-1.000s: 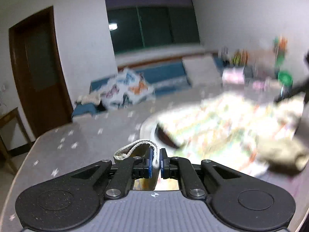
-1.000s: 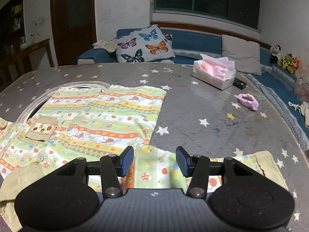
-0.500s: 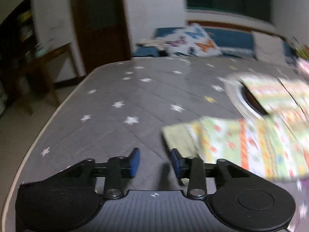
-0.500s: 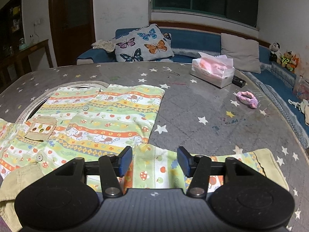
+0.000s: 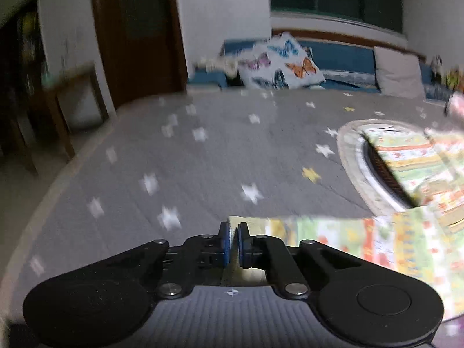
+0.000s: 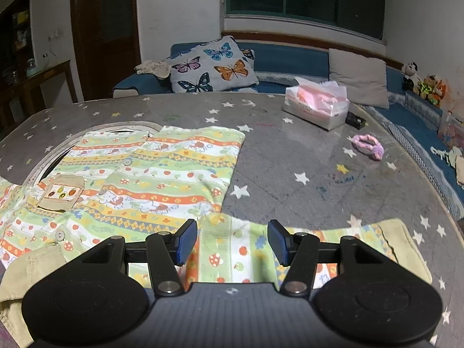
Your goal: Fold clothes
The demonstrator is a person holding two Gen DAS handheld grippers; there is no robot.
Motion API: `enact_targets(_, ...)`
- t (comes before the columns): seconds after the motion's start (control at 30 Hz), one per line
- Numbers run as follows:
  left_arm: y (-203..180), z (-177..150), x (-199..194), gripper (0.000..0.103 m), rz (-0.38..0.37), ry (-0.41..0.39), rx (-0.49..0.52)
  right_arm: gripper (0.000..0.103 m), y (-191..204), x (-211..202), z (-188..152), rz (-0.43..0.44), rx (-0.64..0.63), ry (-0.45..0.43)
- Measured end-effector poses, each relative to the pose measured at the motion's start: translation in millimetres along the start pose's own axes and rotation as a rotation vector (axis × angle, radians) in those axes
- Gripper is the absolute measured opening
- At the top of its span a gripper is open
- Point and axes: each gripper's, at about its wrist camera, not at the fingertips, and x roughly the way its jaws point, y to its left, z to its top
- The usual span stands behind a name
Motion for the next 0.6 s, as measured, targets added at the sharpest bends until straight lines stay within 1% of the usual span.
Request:
enact_targets(0.07,-9,0,5,0.006,0.054,-0.008,0.079,0.055,-1,1,-5,0.001,0.008,0.013)
enact_targets(0.2,-23,-15,18,0.006,0.118,0.025,0.189,0.055,-1,3,-13,0.006,0.015,0.037)
enact_targets(0.27,-24,-18,19,0.008,0.134,0.019,0.198,0.055,-1,3,-15,0.008,0.014,0.042)
enact_targets(0.37,-20,-14,23,0.011,0.151,0.027,0.176,0.055,3,1,-12,0.020,0.005,0.030)
enact_targets(0.43,-19,-11,20,0.012,0.176,0.032,0.159,0.055,7,0,-9,0.034,-0.004,0.020)
enact_targets(0.47,-18,-9,17,0.017,0.185,0.031,0.149,0.055,10,0,-8,0.043,-0.009,0.015)
enact_targets(0.5,-17,-7,14,0.028,0.193,0.027,0.137,0.055,12,0,-6,0.052,-0.015,0.011)
enact_targets(0.57,-21,-3,5,0.038,0.185,0.006,0.121,0.055,19,1,-5,0.073,-0.031,0.012)
enact_targets(0.6,-24,-1,1,0.040,0.179,-0.006,0.115,0.055,22,2,-5,0.084,-0.039,0.014)
